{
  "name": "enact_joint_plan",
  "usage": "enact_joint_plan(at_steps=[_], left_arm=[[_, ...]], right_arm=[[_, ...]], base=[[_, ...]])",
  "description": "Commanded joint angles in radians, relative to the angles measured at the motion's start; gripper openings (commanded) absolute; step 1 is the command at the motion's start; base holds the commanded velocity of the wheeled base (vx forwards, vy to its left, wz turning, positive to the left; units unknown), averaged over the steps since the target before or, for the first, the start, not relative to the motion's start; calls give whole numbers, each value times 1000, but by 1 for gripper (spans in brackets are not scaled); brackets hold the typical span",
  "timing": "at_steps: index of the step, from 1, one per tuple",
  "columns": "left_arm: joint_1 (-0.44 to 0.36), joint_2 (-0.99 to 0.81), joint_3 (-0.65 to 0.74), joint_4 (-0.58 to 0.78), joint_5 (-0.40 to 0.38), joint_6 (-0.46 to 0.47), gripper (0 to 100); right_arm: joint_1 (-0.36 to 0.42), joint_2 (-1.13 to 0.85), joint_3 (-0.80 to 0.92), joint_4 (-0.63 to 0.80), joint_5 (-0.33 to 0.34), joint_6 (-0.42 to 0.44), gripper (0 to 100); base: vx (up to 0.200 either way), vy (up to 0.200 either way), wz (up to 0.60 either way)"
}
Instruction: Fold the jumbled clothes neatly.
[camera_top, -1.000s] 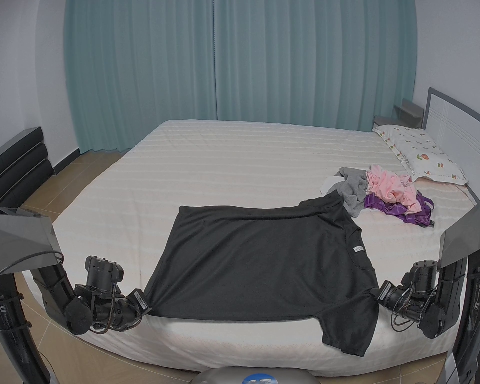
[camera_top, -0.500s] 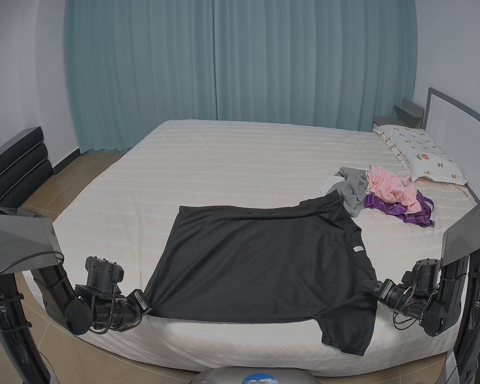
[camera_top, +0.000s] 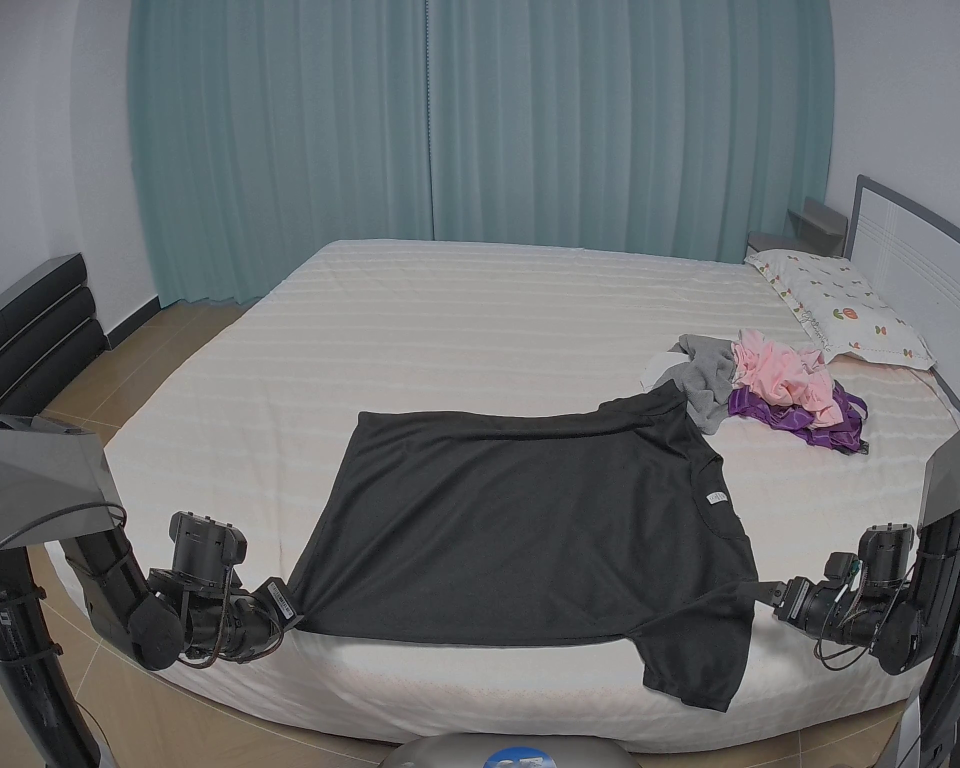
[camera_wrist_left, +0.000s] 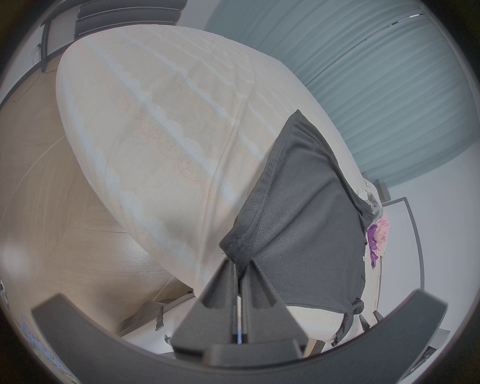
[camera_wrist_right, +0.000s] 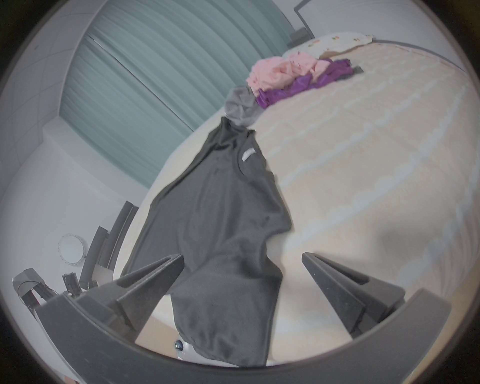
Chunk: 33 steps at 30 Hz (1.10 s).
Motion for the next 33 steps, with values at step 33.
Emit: enact_joint_plan(at_steps=[33], left_arm=[[-1,0,16,-29,0,1,0]], right_arm=[[74,57,23,112,57,-76,100]], base=[[0,0,0]])
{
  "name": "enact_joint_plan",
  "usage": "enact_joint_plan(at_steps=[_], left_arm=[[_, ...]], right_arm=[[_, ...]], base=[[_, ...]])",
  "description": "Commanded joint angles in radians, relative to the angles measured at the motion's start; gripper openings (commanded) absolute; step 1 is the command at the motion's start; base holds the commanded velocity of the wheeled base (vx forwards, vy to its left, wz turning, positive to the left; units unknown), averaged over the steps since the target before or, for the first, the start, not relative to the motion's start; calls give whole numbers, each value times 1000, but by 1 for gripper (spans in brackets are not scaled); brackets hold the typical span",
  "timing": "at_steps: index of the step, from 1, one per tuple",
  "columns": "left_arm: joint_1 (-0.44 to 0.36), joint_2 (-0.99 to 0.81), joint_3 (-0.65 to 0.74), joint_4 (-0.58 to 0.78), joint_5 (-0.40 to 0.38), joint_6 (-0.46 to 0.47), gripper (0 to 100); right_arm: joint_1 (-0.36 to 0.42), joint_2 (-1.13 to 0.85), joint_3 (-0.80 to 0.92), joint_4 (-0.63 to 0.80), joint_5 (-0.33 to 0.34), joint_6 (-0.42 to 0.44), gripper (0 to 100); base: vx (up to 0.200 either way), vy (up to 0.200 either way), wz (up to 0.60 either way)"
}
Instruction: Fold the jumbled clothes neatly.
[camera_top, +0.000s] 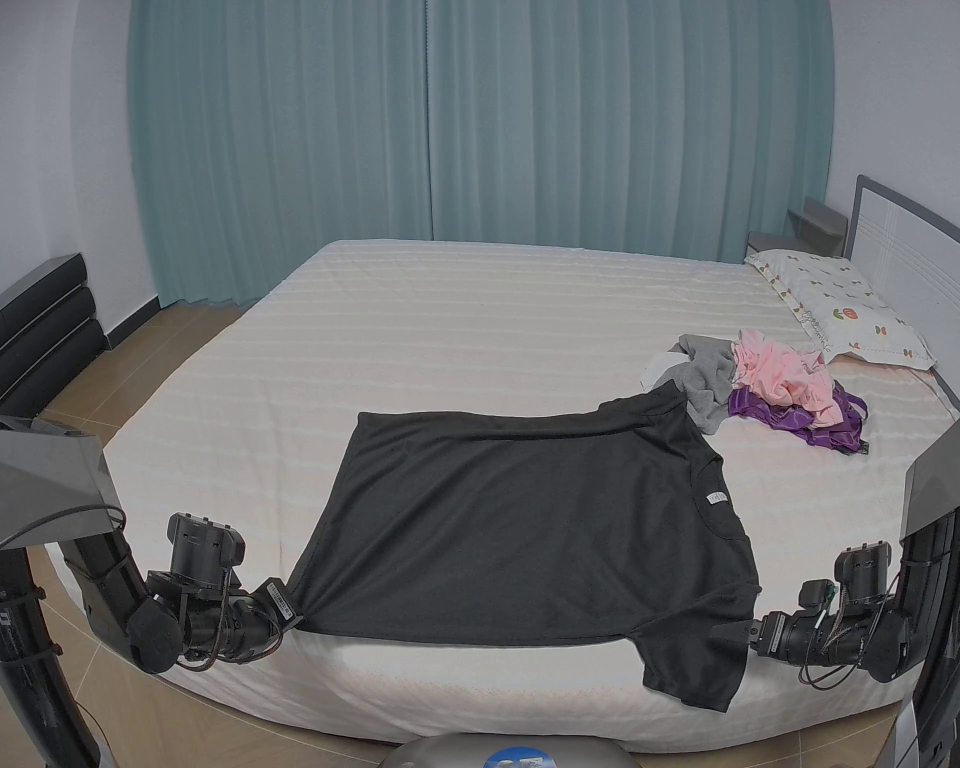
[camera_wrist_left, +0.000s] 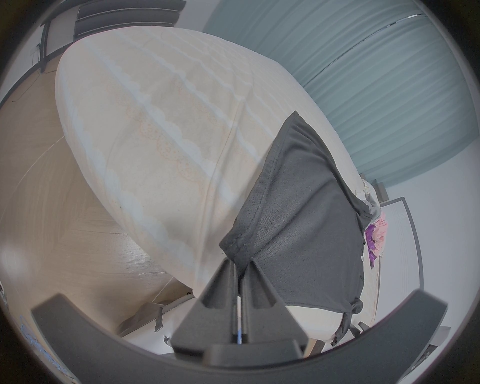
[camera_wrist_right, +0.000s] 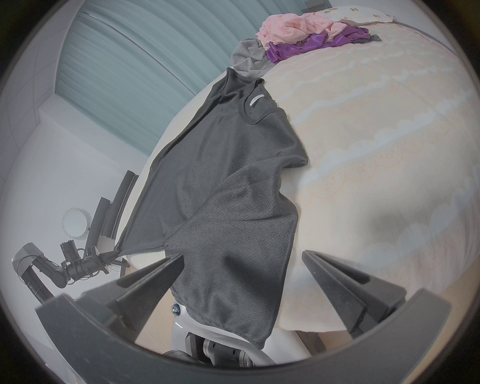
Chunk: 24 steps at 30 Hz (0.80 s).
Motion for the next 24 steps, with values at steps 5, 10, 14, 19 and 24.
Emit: enact_joint_plan(at_steps=[5,10,14,19,24], left_arm=[[0,2,-1,0,0,0,0],[0,2,-1,0,0,0,0],[0,2,-1,0,0,0,0],[0,2,-1,0,0,0,0],[0,0,-2,0,0,0,0]], right_arm=[[1,10,18,-2,0,2,100],[-1,10,18,-4,0,2,100],[1,10,18,-4,0,2,100],[1,10,18,-19,0,6,100],[18,13,18,-47,0,32,100]], base=[[0,0,0],[0,0,0],[0,0,0],[0,0,0],[0,0,0]])
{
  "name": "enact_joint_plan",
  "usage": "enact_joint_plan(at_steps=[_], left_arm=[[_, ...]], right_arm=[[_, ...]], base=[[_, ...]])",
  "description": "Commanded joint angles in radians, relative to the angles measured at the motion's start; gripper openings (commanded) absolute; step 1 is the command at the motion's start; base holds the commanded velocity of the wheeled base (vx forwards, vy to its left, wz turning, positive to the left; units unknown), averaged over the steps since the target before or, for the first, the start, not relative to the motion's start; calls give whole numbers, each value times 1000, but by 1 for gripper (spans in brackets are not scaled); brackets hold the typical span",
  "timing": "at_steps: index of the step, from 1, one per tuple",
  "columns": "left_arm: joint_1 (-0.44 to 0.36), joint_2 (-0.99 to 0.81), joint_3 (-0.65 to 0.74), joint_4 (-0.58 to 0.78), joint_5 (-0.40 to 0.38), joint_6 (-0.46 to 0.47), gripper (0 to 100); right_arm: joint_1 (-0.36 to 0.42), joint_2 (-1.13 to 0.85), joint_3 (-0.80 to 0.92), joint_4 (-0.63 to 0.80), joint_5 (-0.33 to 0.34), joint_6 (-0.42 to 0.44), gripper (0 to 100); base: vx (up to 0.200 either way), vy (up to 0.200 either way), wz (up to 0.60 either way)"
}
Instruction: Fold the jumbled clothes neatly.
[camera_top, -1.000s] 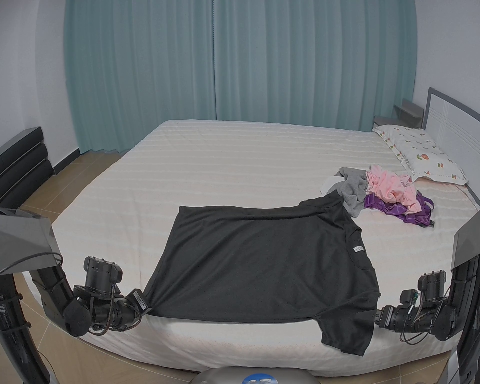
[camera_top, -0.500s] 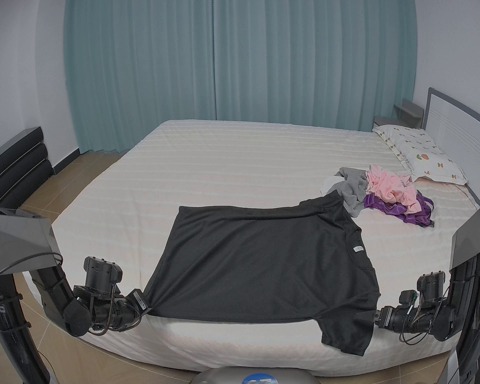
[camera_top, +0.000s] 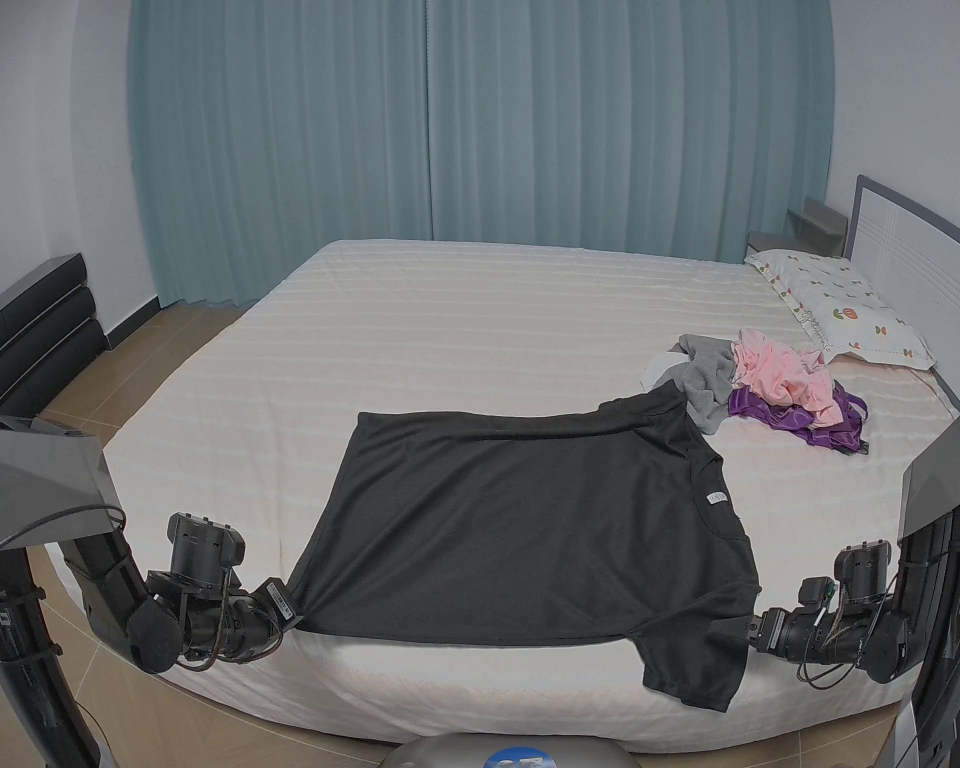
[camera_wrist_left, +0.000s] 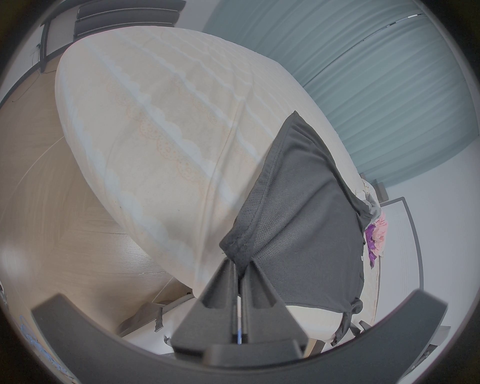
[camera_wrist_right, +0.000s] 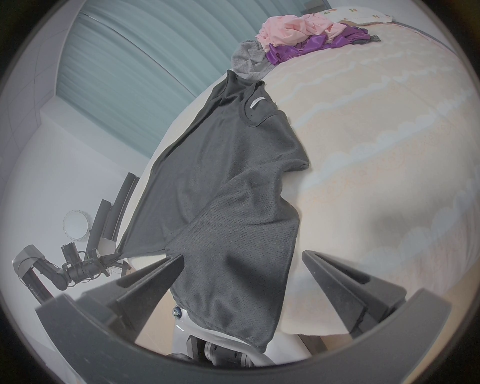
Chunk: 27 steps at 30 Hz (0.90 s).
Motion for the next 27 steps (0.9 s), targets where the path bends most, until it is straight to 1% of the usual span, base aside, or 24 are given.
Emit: enact_joint_plan(at_steps=[1,2,3,7,8,10,21,22,26,27], left_arm=[[0,0,-1,0,0,0,0],[0,0,-1,0,0,0,0],[0,0,-1,0,0,0,0],[1,0,0,0,0,0,0],[1,0,-1,0,0,0,0],[1,0,-1,0,0,0,0],[1,0,-1,0,0,0,0],[1,0,-1,0,0,0,0],[1,0,-1,0,0,0,0],[1,0,-1,0,0,0,0]], right_arm=[[12,3,17,-9,1,8,100],[30,7,17,-36,-1,43,100],[39,10,17,-44,-2,51,100],[47,44,17,-69,-30,49,100],[47,62,17,-79,-53,46,100],[48,82,17,-92,-72,46,100],[55,87,17,-98,-75,48,100],[53,84,17,-98,-76,49,0],[50,69,17,-96,-84,52,0],[47,59,17,-95,-95,52,0]], base=[[0,0,0],[0,0,0],[0,0,0],[0,0,0],[0,0,0],[0,0,0],[0,0,0],[0,0,0],[0,0,0],[0,0,0]])
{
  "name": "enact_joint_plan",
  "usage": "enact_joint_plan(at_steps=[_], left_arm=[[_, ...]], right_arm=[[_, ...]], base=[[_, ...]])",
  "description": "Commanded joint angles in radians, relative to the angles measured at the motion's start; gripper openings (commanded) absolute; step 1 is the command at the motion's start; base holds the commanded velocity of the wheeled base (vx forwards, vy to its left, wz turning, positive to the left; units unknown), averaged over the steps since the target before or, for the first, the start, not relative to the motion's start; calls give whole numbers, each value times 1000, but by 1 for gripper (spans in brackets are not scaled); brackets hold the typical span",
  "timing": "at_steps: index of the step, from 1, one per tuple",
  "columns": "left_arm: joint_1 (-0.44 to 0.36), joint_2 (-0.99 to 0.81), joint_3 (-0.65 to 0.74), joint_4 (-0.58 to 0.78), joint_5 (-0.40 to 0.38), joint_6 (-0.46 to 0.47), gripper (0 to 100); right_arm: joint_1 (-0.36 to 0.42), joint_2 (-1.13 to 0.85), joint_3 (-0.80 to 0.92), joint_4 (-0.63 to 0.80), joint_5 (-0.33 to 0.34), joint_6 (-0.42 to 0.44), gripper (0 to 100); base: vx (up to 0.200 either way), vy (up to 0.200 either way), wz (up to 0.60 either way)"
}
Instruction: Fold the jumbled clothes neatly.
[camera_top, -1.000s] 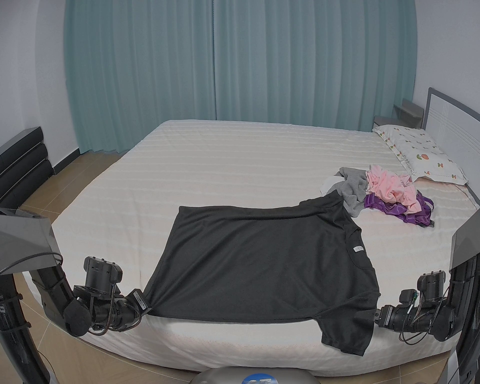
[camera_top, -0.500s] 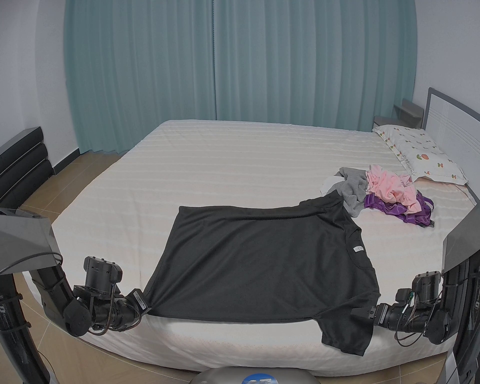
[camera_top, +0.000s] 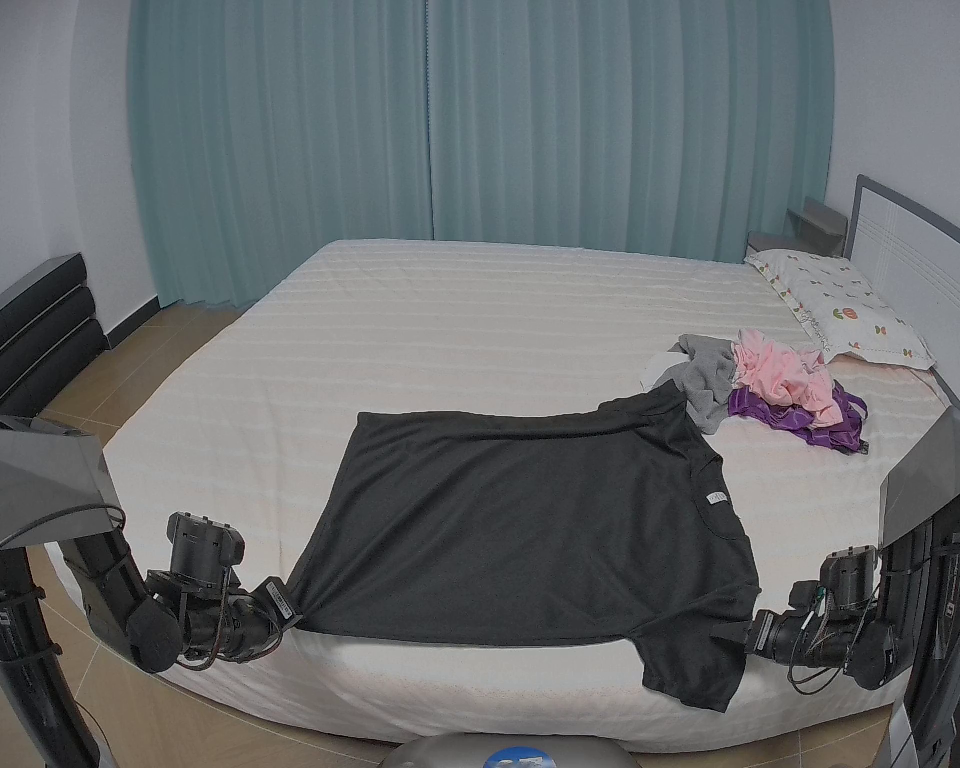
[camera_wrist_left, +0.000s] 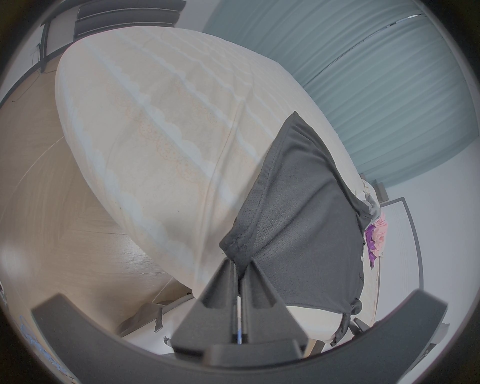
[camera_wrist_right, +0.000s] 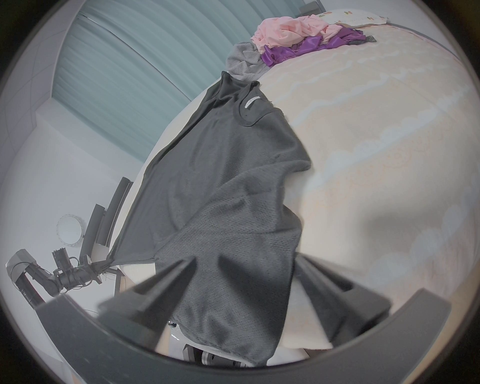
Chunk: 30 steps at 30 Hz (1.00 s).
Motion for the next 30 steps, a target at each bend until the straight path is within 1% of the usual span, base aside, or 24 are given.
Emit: enact_joint_plan(at_steps=[1,11,17,19,22,23,24,25,26,27,30], left_arm=[[0,0,2,0,2,1,0],[0,-20,3,0,3,1,0],[2,-32,14,0,12,10,0],[5,-47,26,-2,12,13,0],[8,-64,37,1,11,18,0],[8,-64,40,1,11,27,0],[8,-64,43,1,11,30,0],[8,-64,52,0,12,59,0],[8,-64,58,0,12,75,0],[8,-66,62,0,12,81,0],[8,-81,80,0,14,104,0]], right_arm=[[-8,-24,17,2,-17,2,0],[-17,-70,17,49,-23,-1,0],[-40,-166,17,146,-14,-9,0],[-58,-196,17,190,-9,-29,0],[-94,-243,17,259,29,-79,0],[-106,-265,17,287,51,-90,0],[-109,-271,17,296,58,-93,0],[-128,-306,17,342,101,-110,0],[-137,-323,17,367,123,-122,0],[-141,-332,17,378,131,-130,0],[-180,-375,17,436,154,-188,0]], base=[[0,0,0],[0,0,0],[0,0,0],[0,0,0],[0,0,0],[0,0,0],[0,0,0],[0,0,0],[0,0,0],[0,0,0],[0,0,0]])
